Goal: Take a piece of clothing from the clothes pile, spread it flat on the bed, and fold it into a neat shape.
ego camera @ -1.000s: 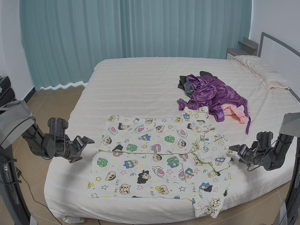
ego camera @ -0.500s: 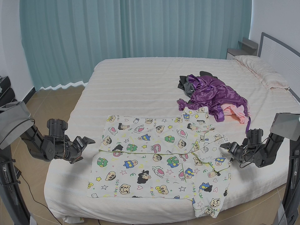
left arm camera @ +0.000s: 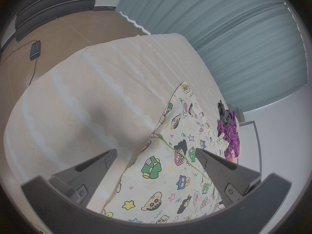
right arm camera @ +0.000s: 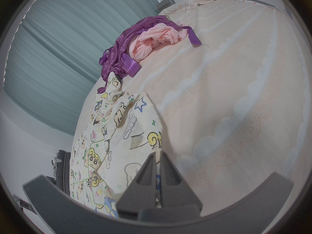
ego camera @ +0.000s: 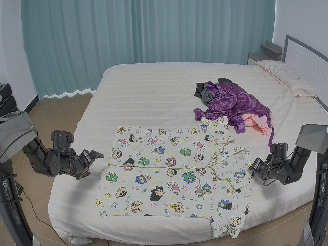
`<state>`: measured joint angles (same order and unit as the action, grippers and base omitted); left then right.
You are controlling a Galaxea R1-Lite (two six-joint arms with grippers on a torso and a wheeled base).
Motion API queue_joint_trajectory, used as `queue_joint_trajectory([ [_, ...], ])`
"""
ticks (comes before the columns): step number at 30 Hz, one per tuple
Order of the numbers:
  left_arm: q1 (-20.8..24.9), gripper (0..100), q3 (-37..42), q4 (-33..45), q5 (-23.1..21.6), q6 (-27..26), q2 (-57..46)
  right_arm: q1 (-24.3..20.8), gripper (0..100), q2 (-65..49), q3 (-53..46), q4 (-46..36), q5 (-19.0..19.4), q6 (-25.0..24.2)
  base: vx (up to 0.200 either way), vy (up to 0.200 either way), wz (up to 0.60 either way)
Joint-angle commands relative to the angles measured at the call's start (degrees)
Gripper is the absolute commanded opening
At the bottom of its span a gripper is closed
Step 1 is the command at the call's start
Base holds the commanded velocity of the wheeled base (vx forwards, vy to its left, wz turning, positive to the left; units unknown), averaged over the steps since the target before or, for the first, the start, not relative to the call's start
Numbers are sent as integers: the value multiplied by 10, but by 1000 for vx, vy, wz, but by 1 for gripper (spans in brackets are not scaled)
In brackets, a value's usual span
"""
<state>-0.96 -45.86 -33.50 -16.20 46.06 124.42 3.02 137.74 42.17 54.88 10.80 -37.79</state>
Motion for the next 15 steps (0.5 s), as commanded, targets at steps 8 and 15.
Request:
queue_joint_trajectory([
  [8,1,100,13,-1,4,-3,0,20,0,-24,-31,0,0,0,0,0,0],
  [15,2,100,17,1,4,-5,-1,21,0,-21,-32,0,0,0,0,0,0],
])
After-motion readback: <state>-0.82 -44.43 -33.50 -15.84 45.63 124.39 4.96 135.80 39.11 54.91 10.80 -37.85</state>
